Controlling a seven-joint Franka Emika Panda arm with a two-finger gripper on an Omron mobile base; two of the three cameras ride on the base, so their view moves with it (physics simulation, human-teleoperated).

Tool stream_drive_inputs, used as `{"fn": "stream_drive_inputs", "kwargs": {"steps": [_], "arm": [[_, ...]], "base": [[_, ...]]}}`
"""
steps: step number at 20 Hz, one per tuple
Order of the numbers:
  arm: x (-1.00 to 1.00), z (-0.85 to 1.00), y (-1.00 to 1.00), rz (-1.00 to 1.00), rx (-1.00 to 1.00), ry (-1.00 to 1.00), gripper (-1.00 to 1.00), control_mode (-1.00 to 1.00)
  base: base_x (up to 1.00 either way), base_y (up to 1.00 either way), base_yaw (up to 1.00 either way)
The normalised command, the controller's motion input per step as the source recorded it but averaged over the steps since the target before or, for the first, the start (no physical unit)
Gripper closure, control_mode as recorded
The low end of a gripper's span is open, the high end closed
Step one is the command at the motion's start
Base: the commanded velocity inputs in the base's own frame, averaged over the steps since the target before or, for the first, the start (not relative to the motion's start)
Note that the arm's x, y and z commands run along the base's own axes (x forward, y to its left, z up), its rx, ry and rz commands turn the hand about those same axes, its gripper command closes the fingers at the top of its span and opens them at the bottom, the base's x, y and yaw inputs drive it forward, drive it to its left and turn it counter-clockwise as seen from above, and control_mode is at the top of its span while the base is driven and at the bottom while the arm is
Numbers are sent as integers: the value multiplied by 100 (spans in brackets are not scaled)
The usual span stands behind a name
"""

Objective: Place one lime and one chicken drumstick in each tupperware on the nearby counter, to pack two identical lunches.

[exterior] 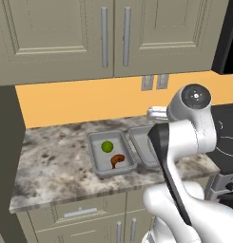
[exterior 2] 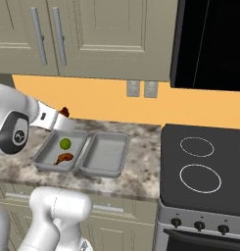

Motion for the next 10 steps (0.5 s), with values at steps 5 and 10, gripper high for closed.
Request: {"fn": "stream_drive_inputs", "kwargs": {"steps": [5, 10], "arm": [[1, -39, -11, 0, 0, 24, 100, -100], [16, -38, -17, 0, 0, 25, 100, -100]], "base": [[0, 0, 0], [0, 0, 0]]}}
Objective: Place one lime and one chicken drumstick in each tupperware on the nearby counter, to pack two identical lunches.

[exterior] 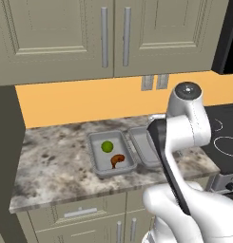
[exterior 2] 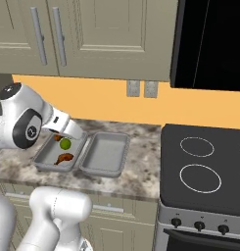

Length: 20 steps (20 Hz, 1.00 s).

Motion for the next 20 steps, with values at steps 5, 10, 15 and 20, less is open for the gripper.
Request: {"fn": "stream_drive_inputs", "kwargs": {"steps": [5, 10, 15, 20], "arm": [[32, -59, -31, 0, 0, 19, 100, -100], [48, -60, -29, 0, 0, 10, 100, -100], [67, -72, -29, 0, 0, 9, 100, -100], [68, -65, -26, 0, 2, 9, 100, -100]], "base": [[0, 0, 0], [0, 0, 0], [0, 0, 0], [0, 0, 0]]}}
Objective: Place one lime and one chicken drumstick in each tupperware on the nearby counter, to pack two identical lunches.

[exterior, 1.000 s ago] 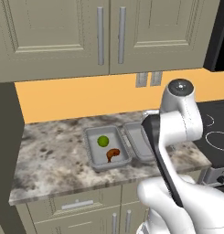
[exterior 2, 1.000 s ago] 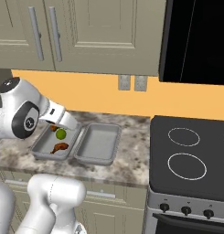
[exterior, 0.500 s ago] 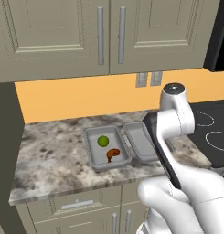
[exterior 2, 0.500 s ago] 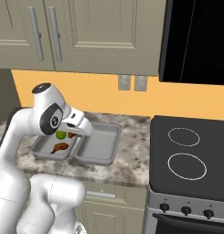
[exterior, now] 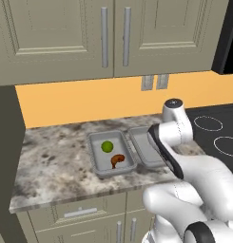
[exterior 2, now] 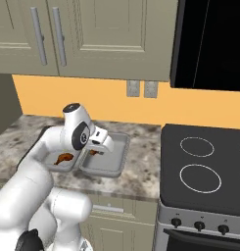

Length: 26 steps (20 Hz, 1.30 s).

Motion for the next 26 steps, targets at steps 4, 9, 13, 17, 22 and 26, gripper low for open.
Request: {"fn": "stream_drive_inputs", "kwargs": {"steps": [4, 9, 13, 17, 22, 26], "arm": [[60, -51, -6, 0, 4, 11, 100, -100], [47, -46, 0, 0, 1, 9, 100, -100], [37, -46, 0, 0, 0, 7, 100, -100], [36, -41, 0, 0, 0, 5, 100, -100], [40, -40, 0, 0, 0, 2, 100, -100], [29, -40, 0, 0, 0, 0, 100, -100]], "base": [[0, 0, 0], [0, 0, 0], [0, 0, 0], [0, 0, 0], [0, 0, 0], [0, 0, 0]]}}
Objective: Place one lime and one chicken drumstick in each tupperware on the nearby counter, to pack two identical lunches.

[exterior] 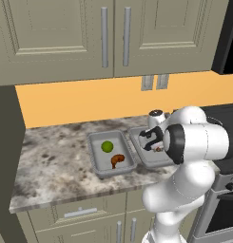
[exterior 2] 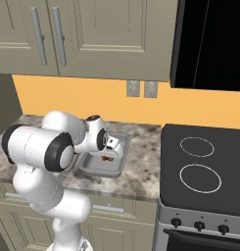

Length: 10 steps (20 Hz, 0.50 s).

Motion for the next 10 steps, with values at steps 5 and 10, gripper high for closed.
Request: {"fn": "stream_drive_inputs", "kwargs": {"steps": [5, 10], "arm": [[2, -38, -14, 0, 0, 0, 100, -100], [0, -43, -6, 0, 0, 0, 100, -100]], "base": [[0, 0, 0], [0, 0, 0]]}}
